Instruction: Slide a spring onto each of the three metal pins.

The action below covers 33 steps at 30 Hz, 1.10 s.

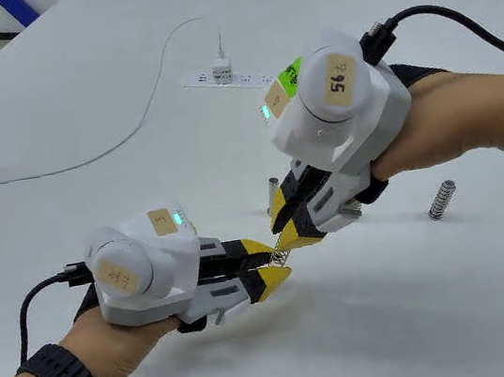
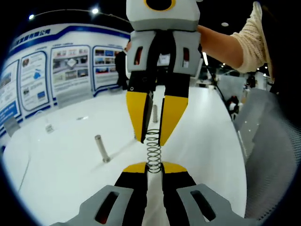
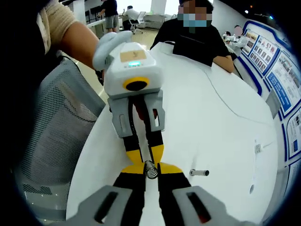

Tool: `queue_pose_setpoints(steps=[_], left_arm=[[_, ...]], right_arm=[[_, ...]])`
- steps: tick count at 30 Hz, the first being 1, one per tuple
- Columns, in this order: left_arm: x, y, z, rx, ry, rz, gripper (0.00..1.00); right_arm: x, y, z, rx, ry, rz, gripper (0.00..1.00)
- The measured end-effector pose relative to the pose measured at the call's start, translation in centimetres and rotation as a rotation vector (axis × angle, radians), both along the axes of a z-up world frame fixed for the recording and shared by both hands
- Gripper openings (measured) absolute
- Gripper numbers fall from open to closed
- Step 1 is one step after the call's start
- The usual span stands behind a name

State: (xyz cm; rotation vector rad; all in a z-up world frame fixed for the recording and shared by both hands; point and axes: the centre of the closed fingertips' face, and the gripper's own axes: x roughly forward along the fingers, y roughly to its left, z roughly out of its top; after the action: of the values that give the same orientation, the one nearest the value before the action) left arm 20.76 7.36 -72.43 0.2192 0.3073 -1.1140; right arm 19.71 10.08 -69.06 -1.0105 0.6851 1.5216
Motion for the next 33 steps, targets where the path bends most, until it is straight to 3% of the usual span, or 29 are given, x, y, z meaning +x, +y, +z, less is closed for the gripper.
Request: queue_pose_setpoints(steps=[12,16,33], left_arm=[[0.1,-0.1,0.2,-0.013,-0.005,0.002,0.11],[0.2,-0.1,0.3,-0.018,-0.006,0.002,0.11],[0.4,0.0,0.6,-0.025,-0.011,0.016,0.11]], right_arm=[[0.1,-0.7,-0.3,-0.015,0.015,-0.037,0.16],[0.5,-1.0,-0.9,-0.023,0.024,-0.054,0.16],[0.3,-0.2,-0.9,-0.003,0.053,-0.073,0.12]])
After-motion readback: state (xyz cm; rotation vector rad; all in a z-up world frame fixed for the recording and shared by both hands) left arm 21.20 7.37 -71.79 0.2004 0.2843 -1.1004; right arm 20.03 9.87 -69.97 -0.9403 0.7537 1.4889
